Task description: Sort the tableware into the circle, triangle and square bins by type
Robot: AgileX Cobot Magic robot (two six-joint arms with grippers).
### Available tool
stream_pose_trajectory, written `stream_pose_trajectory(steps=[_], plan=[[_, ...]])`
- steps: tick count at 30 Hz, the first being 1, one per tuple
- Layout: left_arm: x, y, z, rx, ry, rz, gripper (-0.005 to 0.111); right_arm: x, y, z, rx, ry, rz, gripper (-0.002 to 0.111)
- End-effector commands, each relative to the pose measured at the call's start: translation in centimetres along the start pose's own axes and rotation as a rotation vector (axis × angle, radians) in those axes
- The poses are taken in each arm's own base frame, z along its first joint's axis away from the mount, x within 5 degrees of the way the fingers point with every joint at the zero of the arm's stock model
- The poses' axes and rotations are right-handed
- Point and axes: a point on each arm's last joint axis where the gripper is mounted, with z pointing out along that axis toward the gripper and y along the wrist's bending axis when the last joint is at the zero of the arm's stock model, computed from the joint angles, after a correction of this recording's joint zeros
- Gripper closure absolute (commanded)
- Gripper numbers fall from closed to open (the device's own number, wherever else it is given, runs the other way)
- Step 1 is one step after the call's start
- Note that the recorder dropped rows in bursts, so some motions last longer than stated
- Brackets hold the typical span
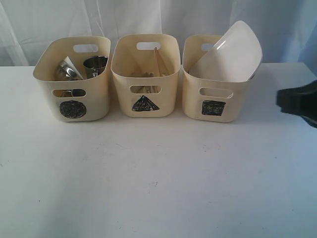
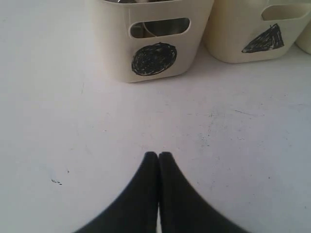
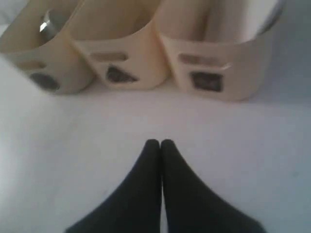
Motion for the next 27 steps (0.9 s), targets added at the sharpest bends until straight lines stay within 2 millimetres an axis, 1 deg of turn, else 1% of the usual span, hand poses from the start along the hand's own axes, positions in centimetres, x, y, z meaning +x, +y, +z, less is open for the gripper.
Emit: stream_pose_trajectory(steps=[1, 3, 5, 9, 11, 16, 19, 21, 27], plan=[[0.1, -0.1, -0.1, 0.007, -0.002, -0.011, 0.107, 2.6, -1.4, -2.9, 0.174, -0.227, 0.009, 0.108], [0.1, -0.1, -0.1, 0.007, -0.002, -0.011, 0.107, 4.0, -1.8, -3.9, 0.219, -0.303, -0.038, 0.108], [0.1, -0.1, -0.1, 0.007, -0.002, -0.011, 0.107, 5.9, -2.2, -4.4, 0.244, -0.361, -0.109, 0.108], [0.1, -0.1, -0.1, 0.007, -0.002, -0.011, 0.107, 8.8, -2.6, -5.0, 0.252, -0.42, -0.158, 0.108], [0.1, -0.1, -0.1, 0.007, -0.002, -0.011, 0.107, 10.3, -2.9, -4.9, 0.251, -0.428, -0.161, 0.108], [0.1, -0.1, -0.1, 0.007, -0.002, -0.011, 0.107, 13.2, -3.5, -4.5, 0.25, -0.434, -0.162, 0.108], [0.1, -0.1, -0.1, 0.007, -0.002, -0.011, 0.107, 14.2, -3.7, -4.2, 0.25, -0.435, -0.163, 0.108], [0.1, -0.1, -0.1, 0.007, -0.002, -0.011, 0.107, 14.3, -3.7, -4.4, 0.248, -0.449, -0.165, 0.108], [0.1, -0.1, -0.1, 0.007, -0.002, -0.011, 0.107, 15.3, -3.9, -4.1, 0.267, -0.327, -0.175, 0.108]])
